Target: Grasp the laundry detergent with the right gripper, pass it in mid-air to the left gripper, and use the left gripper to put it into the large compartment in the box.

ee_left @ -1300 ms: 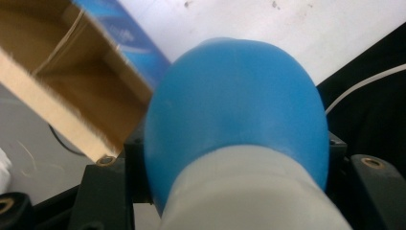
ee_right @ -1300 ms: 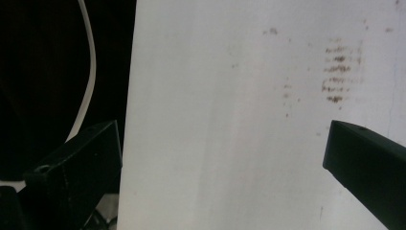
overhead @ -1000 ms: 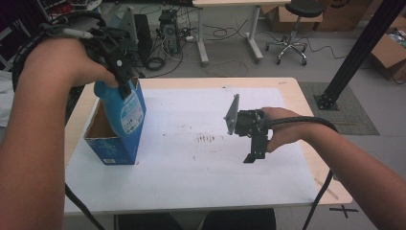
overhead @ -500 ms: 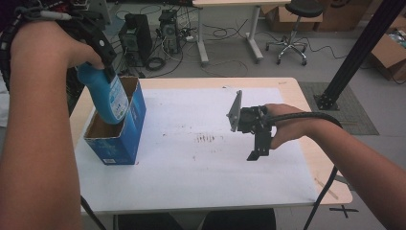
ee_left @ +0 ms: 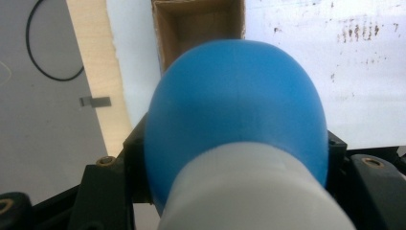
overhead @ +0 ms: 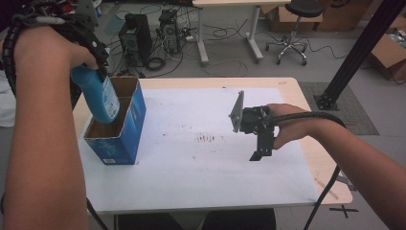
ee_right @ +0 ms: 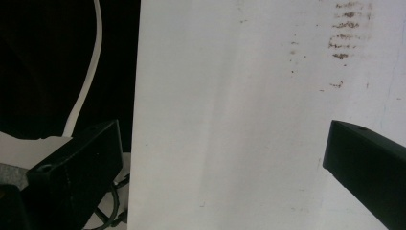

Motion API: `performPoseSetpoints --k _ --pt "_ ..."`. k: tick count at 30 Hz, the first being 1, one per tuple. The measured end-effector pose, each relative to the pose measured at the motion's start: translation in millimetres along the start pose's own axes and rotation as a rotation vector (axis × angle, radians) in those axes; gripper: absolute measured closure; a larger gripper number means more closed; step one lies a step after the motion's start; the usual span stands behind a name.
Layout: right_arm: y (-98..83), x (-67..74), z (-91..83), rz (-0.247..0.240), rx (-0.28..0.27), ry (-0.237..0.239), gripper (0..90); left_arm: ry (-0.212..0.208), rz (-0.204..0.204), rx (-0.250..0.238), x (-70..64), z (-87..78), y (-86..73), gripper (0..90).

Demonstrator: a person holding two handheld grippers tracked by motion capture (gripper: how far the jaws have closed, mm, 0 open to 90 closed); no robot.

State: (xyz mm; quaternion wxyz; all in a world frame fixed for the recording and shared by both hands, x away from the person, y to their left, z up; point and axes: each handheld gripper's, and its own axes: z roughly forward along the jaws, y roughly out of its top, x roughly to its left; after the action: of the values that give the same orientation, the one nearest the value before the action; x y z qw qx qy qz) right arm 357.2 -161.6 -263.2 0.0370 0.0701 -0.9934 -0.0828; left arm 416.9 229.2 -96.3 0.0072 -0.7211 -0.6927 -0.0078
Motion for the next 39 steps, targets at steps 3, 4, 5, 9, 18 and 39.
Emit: performPoseSetpoints --k 3,4,5,9,18,39 --pt "-0.5 0.3 -0.2 0.002 0.006 0.000 0.0 0.002 0.000 0.002 2.2 5.3 0.9 38.3" --pt "-0.3 0.5 -0.4 0.001 0.010 -0.002 0.0 0.004 0.003 0.004 3.1 7.1 1.4 38.2" --pt "-0.1 0.7 -0.3 0.001 0.012 -0.002 0.0 0.003 -0.005 0.005 3.7 8.8 1.7 38.3" --pt "0.1 1.5 -0.2 0.003 0.012 0.000 0.0 0.012 0.004 0.002 5.6 16.1 3.5 38.2" --pt "2.3 1.3 3.1 0.004 0.018 0.007 0.0 0.013 0.012 0.019 8.0 36.2 6.4 38.3" --pt "6.4 1.7 2.1 0.003 0.025 0.008 0.8 0.005 0.033 0.044 11.1 113.7 16.0 38.3"
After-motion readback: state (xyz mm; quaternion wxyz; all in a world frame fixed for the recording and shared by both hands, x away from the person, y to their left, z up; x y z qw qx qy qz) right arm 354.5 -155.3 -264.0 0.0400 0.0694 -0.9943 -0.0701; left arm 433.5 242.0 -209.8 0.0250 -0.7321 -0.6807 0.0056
